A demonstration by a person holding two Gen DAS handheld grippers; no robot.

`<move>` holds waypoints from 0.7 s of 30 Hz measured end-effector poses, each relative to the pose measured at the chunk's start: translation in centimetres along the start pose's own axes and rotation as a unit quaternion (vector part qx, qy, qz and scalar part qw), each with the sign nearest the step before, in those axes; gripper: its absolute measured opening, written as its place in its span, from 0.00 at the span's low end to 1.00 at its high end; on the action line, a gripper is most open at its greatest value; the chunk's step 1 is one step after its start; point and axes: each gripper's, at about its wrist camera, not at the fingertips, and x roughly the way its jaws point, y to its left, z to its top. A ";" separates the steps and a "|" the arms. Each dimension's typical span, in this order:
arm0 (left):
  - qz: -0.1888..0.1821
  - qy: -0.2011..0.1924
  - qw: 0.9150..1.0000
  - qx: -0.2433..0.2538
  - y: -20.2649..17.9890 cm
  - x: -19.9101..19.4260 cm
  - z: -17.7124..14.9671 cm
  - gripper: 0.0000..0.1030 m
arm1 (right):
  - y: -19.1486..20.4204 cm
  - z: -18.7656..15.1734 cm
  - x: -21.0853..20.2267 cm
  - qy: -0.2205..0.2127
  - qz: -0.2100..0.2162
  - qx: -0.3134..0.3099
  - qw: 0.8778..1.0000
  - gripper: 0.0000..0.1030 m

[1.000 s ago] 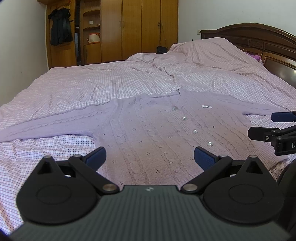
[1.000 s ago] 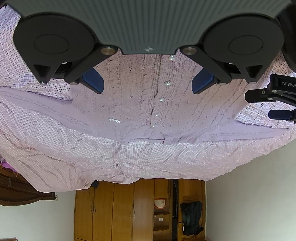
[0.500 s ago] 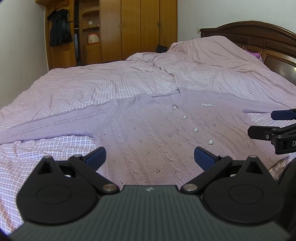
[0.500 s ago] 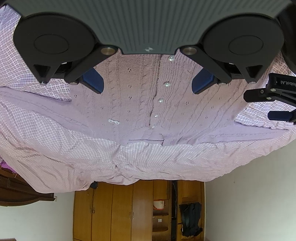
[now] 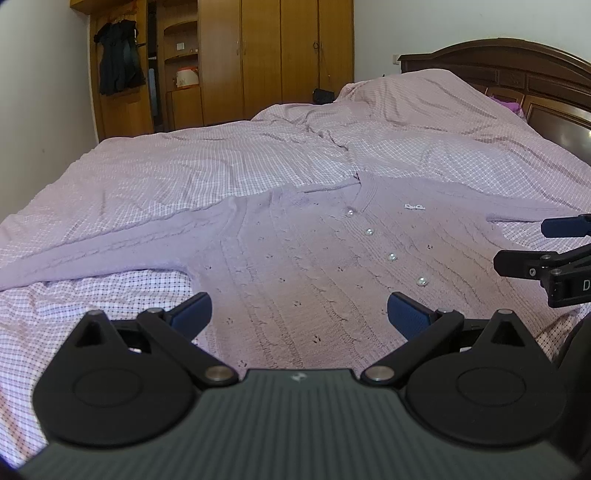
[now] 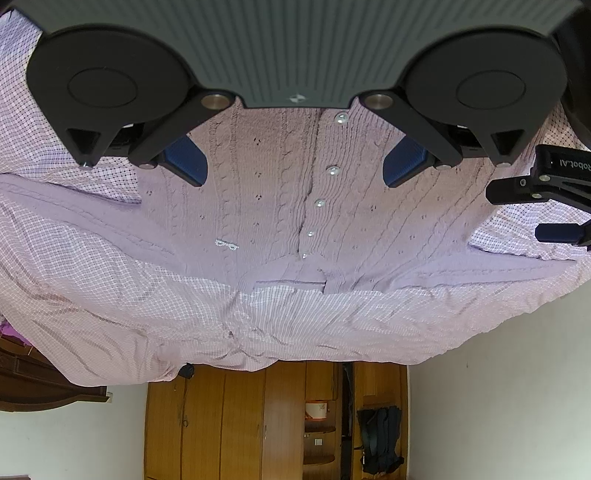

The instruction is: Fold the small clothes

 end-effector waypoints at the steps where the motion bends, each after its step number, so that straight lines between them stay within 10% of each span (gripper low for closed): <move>1: 0.000 0.000 1.000 0.000 0.0 0.0 0.0 1.00 | 0.0 0.0 0.0 0.000 0.000 0.000 1.000 1.00; 21: 0.000 0.001 1.000 0.007 -0.2 0.1 0.0 1.00 | 0.1 -0.1 0.1 0.002 0.000 -0.001 1.000 1.00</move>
